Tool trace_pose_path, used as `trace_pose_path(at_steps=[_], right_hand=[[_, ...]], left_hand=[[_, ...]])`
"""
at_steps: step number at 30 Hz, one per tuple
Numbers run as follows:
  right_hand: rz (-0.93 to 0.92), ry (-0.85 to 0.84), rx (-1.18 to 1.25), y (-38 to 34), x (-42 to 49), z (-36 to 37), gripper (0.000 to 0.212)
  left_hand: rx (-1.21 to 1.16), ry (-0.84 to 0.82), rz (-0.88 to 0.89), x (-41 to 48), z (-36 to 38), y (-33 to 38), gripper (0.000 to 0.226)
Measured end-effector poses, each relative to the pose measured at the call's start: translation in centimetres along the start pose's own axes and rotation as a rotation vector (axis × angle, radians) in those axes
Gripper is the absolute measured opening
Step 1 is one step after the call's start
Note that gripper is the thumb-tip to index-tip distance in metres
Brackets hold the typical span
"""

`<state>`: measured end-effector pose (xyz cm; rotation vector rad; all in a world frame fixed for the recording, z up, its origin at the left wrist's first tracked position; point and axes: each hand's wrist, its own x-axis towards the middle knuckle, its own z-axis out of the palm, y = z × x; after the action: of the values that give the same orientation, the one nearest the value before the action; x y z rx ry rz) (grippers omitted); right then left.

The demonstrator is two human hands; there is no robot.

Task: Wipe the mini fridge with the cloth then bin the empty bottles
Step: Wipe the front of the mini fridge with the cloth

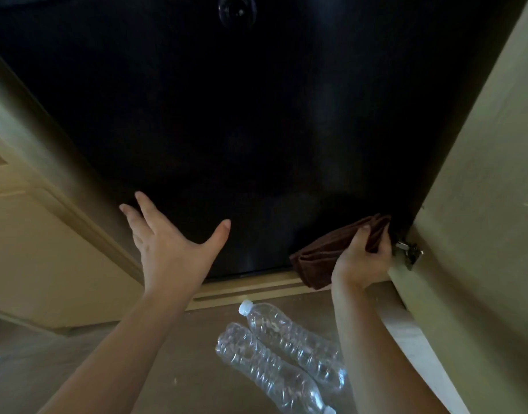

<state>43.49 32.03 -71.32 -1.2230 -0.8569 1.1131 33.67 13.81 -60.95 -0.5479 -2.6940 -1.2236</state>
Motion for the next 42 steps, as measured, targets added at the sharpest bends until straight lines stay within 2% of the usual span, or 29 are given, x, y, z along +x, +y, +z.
trace_pose_path(at_steps=[4, 10, 16, 26, 31, 35, 39, 42], right_hand=[[0.195, 0.021, -0.040, 2.7, 0.4, -0.9, 0.036], [0.312, 0.053, -0.089, 3.7, 1.1, -1.5, 0.035], [0.010, -0.026, -0.073, 0.9, 1.4, -0.4, 0.039], [-0.092, -0.051, -0.047, -1.6, 1.1, -0.6, 0.040], [-0.439, -0.114, 0.051, -6.5, -1.9, 1.9, 0.038], [-0.741, -0.259, -0.126, -6.7, -7.4, 3.6, 0.036], [-0.940, -0.438, -0.285, -5.9, -8.9, 3.6, 0.043], [-0.962, -0.526, -0.275, -5.8, -6.8, 2.3, 0.047]], left_hand=[[-0.004, -0.009, 0.010, 0.0, -0.2, -0.2, 0.125], [0.026, 0.002, 0.041, -0.2, -0.4, -0.8, 0.124], [0.027, 0.023, 0.049, -0.2, -0.3, -0.8, 0.124], [0.037, 0.066, 0.091, 0.0, -0.4, -1.6, 0.118], [0.005, 0.051, 0.128, 0.1, -1.5, -2.6, 0.120], [0.001, 0.041, 0.138, 0.4, -2.1, -3.2, 0.120], [0.009, 0.028, 0.156, 0.5, -2.3, -3.5, 0.121], [-0.002, 0.062, 0.138, 1.1, -2.7, -3.5, 0.120]])
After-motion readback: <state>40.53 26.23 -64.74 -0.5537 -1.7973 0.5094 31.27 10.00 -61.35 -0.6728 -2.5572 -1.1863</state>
